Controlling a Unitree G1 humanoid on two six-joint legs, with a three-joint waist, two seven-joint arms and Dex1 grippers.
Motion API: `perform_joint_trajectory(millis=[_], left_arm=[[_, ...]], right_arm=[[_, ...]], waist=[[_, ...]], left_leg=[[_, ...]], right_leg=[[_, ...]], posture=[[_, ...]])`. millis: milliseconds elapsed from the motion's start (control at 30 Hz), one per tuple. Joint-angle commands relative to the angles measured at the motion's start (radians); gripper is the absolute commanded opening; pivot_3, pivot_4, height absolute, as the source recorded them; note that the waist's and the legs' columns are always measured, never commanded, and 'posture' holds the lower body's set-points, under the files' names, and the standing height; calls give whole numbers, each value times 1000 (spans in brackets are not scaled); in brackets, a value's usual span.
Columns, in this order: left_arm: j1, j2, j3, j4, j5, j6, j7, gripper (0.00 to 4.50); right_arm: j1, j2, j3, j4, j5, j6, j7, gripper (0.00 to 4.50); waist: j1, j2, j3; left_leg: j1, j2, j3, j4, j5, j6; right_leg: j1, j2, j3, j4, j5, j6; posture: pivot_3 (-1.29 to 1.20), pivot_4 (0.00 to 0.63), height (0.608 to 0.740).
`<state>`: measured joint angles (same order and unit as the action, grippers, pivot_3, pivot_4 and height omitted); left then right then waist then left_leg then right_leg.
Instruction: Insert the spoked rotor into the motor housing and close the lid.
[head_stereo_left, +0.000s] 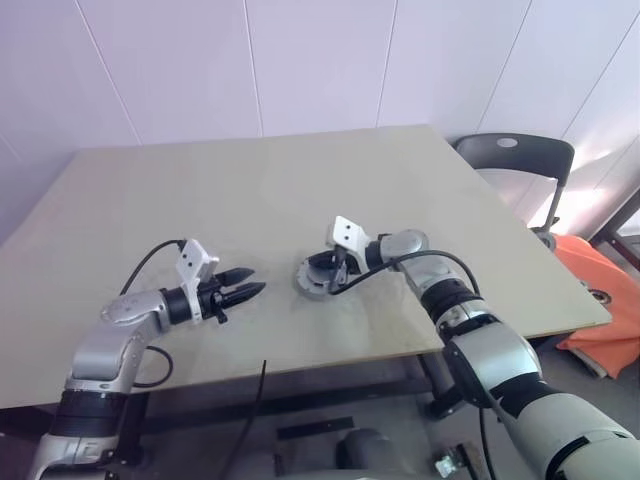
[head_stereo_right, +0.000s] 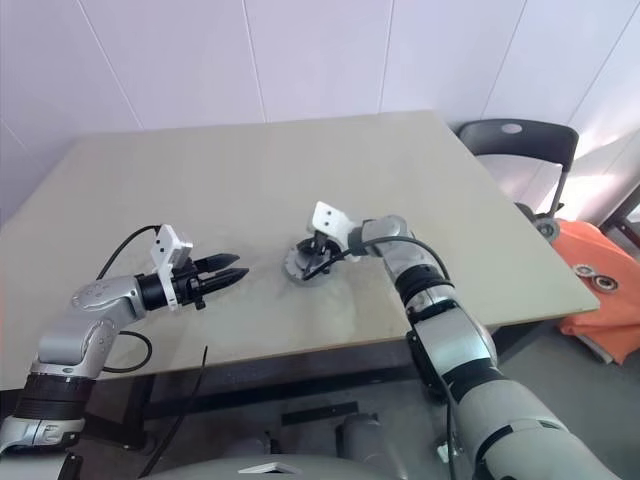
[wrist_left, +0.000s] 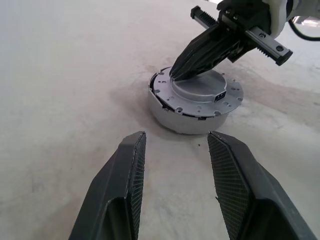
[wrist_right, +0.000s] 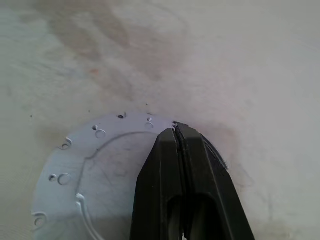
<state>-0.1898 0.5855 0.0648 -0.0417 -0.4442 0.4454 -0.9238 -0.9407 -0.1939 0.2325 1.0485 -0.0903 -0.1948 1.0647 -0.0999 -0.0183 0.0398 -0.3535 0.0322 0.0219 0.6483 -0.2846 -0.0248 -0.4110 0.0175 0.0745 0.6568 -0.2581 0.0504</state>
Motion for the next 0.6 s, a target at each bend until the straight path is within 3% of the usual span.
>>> perform_joint_trajectory(millis=[33,333,600], left_arm=[[-9,3,25,-27,-16,-8,1,2119],[9,0,25,-41,-22,-9,8,2119],[24,-10,16,-50,-30,-4,9,2119]], right_arm=[[-20,9,-61,-39,65,-84,8,32],[26,-35,-107,-83,49,-335,-172,32],[236,-112,-129,-283,117,-277,-163,32]], waist=[[0,0,0],[1,0,0],[0,0,0]], left_leg=[[0,0,0,0,0,0],[0,0,0,0,0,0],[-1,-1,0,0,0,0]], right_leg=[[0,0,0,0,0,0],[0,-1,0,0,0,0],[1,-2,0,-2,0,0]], posture=[[0,0,740],[0,0,740],[0,0,740]])
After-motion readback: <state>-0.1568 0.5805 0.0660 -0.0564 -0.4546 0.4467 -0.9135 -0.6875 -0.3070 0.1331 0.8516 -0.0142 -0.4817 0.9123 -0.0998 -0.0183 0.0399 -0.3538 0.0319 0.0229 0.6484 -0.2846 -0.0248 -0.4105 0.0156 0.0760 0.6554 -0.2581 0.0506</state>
